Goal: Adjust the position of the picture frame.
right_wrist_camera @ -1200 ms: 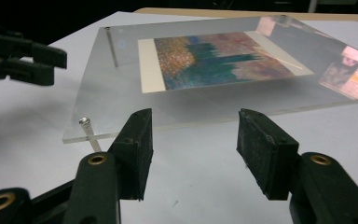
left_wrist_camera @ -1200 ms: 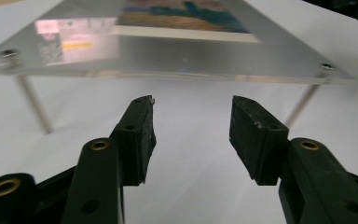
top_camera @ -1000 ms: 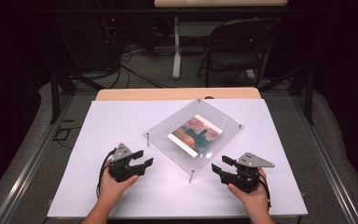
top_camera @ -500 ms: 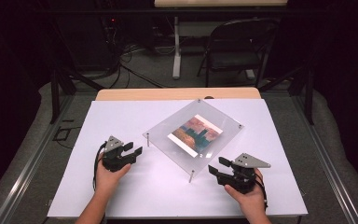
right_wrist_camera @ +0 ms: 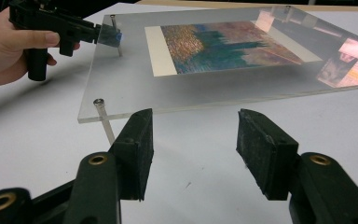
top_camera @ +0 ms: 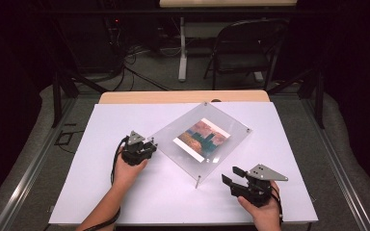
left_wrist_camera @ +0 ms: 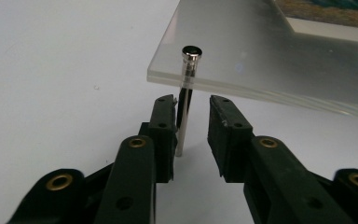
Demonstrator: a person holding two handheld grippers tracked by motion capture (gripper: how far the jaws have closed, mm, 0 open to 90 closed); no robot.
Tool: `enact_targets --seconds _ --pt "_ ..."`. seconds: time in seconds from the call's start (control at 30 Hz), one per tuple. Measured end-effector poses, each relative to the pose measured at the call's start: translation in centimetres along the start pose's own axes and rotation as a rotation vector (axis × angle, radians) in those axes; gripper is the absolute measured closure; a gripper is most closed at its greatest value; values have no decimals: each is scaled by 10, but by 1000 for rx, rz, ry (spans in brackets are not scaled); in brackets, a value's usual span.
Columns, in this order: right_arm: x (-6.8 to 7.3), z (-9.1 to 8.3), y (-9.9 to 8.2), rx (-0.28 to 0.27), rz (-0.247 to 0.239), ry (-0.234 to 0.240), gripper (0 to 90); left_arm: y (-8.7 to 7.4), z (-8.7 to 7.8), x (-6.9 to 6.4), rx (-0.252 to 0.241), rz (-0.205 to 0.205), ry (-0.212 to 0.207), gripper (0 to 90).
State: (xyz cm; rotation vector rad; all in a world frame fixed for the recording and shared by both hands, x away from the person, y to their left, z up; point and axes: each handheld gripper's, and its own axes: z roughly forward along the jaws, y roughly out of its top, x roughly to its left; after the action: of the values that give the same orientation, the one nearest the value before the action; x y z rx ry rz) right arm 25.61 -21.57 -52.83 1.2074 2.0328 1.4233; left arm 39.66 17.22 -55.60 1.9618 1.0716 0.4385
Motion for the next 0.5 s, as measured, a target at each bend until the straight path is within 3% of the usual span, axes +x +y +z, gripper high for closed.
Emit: enact_targets --seconds 0.2,0.37,0.5 --pt "4 0 -3 2 2 8 469 4 6 3 13 -15 -4 770" --pt "12 5 -5 35 -10 36 480 5 10 6 24 -33 -10 820" --pt "18 11 -8 70 -3 66 497 6 11 5 31 -23 -4 827"
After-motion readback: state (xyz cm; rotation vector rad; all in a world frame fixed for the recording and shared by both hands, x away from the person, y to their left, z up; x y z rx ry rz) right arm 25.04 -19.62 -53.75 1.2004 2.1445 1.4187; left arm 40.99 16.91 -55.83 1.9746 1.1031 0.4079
